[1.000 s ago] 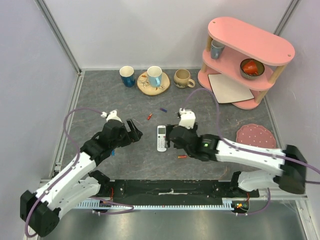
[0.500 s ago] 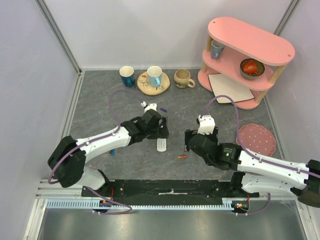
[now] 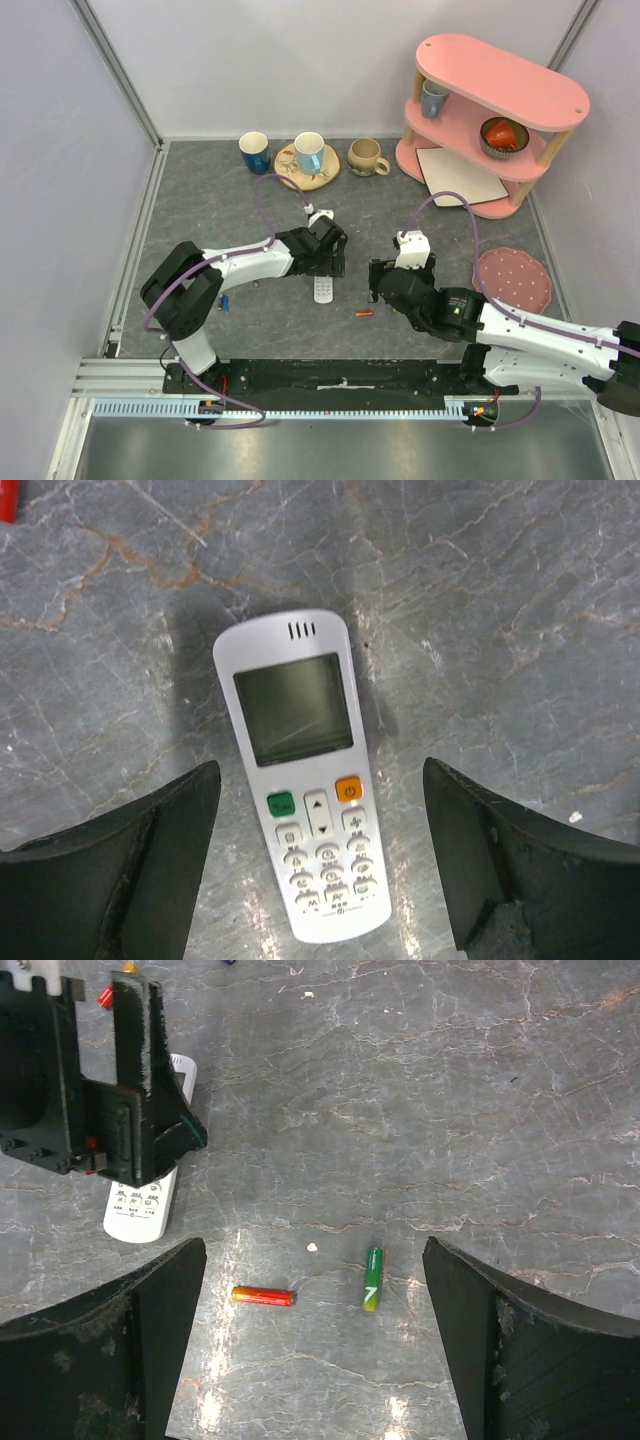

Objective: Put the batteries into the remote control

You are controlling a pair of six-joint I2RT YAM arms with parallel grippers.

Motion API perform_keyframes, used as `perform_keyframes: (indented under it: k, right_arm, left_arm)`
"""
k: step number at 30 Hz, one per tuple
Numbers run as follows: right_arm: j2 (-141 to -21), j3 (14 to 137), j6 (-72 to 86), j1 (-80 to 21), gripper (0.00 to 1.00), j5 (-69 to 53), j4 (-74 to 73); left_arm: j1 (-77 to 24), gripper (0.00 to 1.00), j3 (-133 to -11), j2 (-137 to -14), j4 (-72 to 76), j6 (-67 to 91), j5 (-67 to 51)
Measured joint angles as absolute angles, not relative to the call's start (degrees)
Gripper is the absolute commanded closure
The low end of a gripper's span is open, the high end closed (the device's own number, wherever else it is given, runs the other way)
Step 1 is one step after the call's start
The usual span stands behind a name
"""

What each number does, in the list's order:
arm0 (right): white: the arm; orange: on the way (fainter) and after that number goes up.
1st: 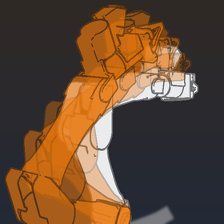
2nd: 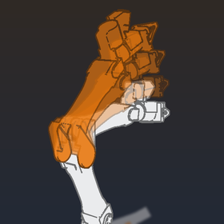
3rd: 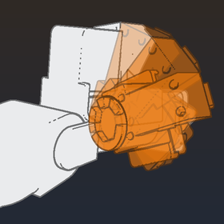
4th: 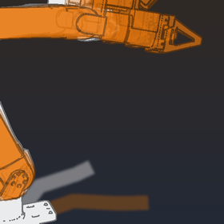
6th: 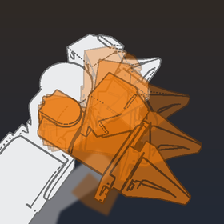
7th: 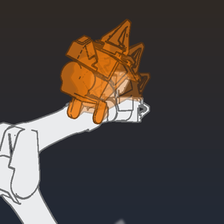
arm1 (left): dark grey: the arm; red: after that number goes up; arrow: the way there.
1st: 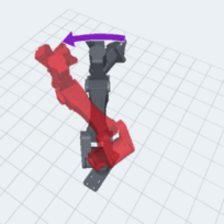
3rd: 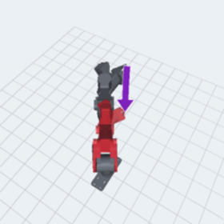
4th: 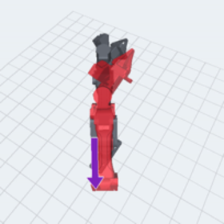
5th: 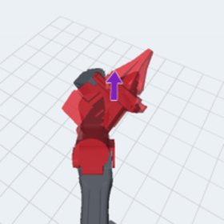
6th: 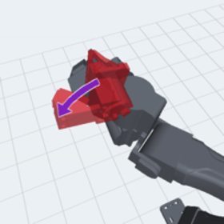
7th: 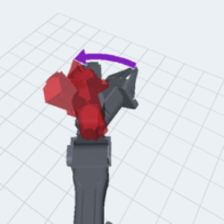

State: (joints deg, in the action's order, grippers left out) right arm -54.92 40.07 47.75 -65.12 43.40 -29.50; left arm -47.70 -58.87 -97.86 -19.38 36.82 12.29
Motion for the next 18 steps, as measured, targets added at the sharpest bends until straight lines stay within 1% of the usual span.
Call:
perform_keyframes:
  k: [6,14,15,16,18]
  right_arm:
    - [-54.5,40.0,47.5,-65.1,0.02,43.4,-29.2]
    - [-54.2,39.8,47.2,-64.9,0.02,43.3,-29.0]
    - [-54.2,39.8,47.1,-64.9,0.02,43.3,-28.9]
    - [-54.2,39.8,47.0,-64.8,0.02,43.3,-28.9]
    - [-54.2,39.8,46.9,-64.7,0.02,43.3,-28.7]
  left_arm:
    - [-47.7,0.21,-62.1,-101.4,-20.8,36.6,13.7]
    - [-47.4,0.32,-62.7,-103.4,-21.0,36.3,14.6]
    - [-47.3,0.34,-62.7,-103.4,-21.0,36.3,14.7]
    - [-47.2,0.40,-62.7,-103.4,-21.0,36.3,14.7]
    - [-47.0,0.46,-62.7,-103.4,-21.0,36.3,14.7]
